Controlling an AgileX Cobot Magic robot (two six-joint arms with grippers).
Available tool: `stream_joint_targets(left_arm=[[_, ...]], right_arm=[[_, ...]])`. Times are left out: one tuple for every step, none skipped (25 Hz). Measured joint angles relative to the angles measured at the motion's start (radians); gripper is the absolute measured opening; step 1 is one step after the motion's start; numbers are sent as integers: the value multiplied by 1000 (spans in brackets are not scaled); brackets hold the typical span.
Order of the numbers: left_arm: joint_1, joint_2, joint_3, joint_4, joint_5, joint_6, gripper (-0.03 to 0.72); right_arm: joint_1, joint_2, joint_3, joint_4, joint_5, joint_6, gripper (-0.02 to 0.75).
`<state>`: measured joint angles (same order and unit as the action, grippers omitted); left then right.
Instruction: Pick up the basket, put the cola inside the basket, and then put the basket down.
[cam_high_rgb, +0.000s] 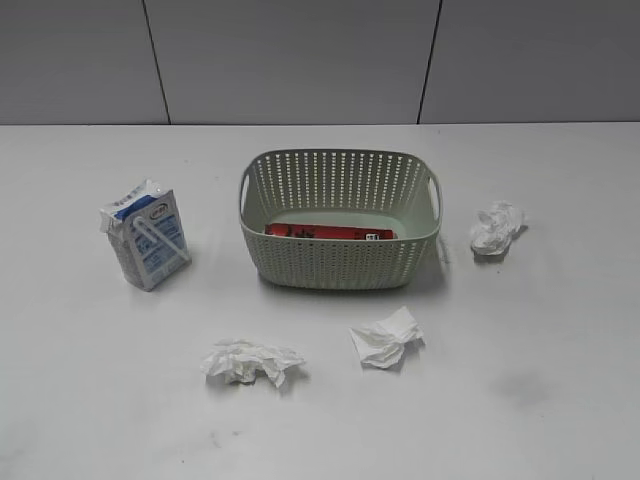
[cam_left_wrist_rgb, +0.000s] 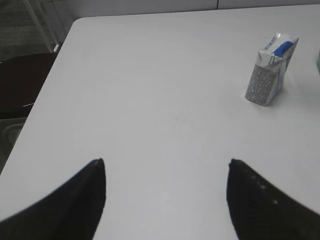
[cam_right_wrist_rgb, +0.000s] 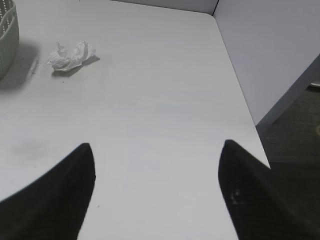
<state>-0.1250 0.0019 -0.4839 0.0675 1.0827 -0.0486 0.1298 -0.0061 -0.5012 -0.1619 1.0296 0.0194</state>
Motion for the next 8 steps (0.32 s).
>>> stream_joint_targets(left_arm=[[0,0,0,0,0,0,568],[2,0,0,0,0,0,566],[8,0,0,0,0,0,565],[15,0,0,0,0,0,564],[27,0,0,0,0,0,564],[39,0,0,0,0,0,563],[50,0,0,0,0,0,564],[61,0,0,0,0,0,562]], right_arm=[[0,0,0,0,0,0,582],[0,0,0,0,0,0,582],[0,0,0,0,0,0,582],[0,0,0,0,0,0,582],[0,0,0,0,0,0,582],[0,0,0,0,0,0,582],[0,0,0,0,0,0,582],[0,0,0,0,0,0,582]])
